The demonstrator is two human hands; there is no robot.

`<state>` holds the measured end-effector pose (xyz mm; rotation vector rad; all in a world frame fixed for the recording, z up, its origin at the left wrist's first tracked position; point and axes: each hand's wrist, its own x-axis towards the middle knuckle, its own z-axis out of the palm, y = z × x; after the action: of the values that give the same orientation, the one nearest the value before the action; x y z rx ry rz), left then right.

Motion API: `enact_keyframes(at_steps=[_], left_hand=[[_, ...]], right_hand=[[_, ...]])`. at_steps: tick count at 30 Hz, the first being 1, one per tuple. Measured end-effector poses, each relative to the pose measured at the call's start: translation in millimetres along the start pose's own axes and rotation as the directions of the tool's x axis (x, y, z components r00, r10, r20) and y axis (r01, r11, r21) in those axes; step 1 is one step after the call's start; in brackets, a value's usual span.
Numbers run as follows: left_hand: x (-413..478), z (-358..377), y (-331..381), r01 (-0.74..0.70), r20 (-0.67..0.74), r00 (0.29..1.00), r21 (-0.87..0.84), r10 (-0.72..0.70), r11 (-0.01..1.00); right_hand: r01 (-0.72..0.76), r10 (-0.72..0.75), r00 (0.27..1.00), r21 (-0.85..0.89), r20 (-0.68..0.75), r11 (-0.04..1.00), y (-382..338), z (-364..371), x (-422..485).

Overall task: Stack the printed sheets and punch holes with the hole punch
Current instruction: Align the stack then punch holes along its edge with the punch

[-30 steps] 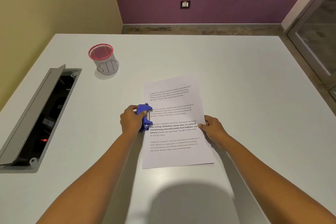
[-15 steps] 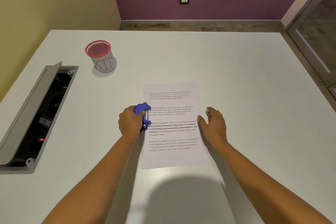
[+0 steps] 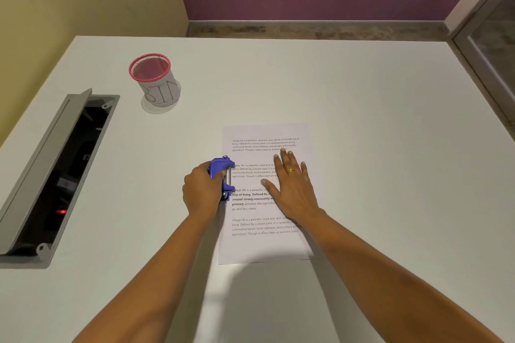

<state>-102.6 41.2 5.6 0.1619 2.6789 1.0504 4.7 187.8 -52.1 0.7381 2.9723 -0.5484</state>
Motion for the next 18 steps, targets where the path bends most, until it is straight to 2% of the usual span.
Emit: enact_keyframes(at_steps=[6, 11, 14, 18], left_hand=[[4.6, 0.7, -2.4, 0.012, 0.012, 1.0, 0.004, -0.012, 1.0], [19.4, -4.3, -3.3, 0.022, 0.078, 0.997, 0.036, -0.025, 0.999], [28.2, -6.4, -0.8, 0.03, 0.022, 0.999, 0.061, -0.032, 0.998], [45.3, -0.9, 1.2, -0.07, -0.039, 0.997, 0.029, 0.071, 0.997]], right_hand=[[0.002, -0.003, 0.999, -0.036, -0.035, 0.999, 2.2, 6.7, -1.0], [0.003, -0.007, 0.998, -0.053, -0.066, 0.999, 2.6, 9.0, -1.0], [0.001, -0.005, 0.998, -0.057, -0.069, 0.998, 3.1, 10.1, -1.1], [0.005, -0.009, 0.996, -0.046, -0.094, 0.999, 2.5, 9.9, -1.2]])
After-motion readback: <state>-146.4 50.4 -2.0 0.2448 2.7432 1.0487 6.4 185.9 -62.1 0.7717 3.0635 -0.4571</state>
